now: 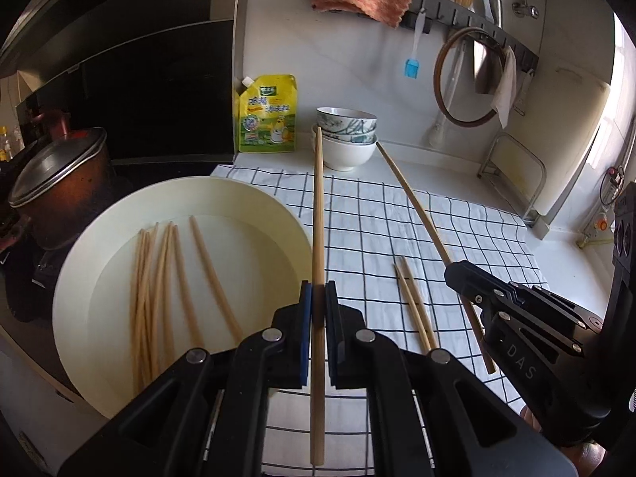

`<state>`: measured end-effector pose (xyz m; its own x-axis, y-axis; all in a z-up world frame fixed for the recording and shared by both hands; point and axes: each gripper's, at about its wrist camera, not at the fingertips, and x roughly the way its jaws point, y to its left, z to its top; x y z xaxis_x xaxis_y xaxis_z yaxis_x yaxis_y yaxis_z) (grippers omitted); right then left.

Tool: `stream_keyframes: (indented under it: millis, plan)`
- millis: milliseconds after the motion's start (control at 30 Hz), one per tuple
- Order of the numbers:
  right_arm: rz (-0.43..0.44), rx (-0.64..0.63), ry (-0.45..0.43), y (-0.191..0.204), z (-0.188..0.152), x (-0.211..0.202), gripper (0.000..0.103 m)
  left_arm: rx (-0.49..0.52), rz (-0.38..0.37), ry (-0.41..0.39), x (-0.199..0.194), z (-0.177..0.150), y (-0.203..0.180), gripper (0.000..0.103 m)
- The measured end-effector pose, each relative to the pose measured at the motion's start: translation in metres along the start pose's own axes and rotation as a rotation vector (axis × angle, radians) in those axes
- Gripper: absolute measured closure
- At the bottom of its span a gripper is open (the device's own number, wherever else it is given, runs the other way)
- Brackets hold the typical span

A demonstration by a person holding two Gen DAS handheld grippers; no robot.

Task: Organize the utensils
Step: 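Lift and carry the left tool's chopstick into the basin while the right tool carries its own, then open the left tool in the water while the right tool releases its chopstick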

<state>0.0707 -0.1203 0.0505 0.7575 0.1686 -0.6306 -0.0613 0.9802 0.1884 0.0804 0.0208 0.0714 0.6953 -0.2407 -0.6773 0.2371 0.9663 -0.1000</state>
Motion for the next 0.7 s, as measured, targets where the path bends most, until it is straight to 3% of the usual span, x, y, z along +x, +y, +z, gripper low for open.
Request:
stream_keyframes:
  millis: [267, 467, 700]
  plan:
    - [0.096, -0.060, 0.034, 0.057, 0.016, 0.034, 0.097, -0.071, 0.088, -0.029, -0.007, 0.006, 0.061, 0.096]
    - [0.145, -0.095, 0.085, 0.094, 0.019, 0.064, 0.097, -0.110, 0.140, -0.003, 0.003, 0.003, 0.102, 0.096]
    - [0.164, -0.131, 0.172, 0.123, 0.014, 0.094, 0.097, -0.132, 0.143, 0.052, 0.021, -0.003, 0.129, 0.096]
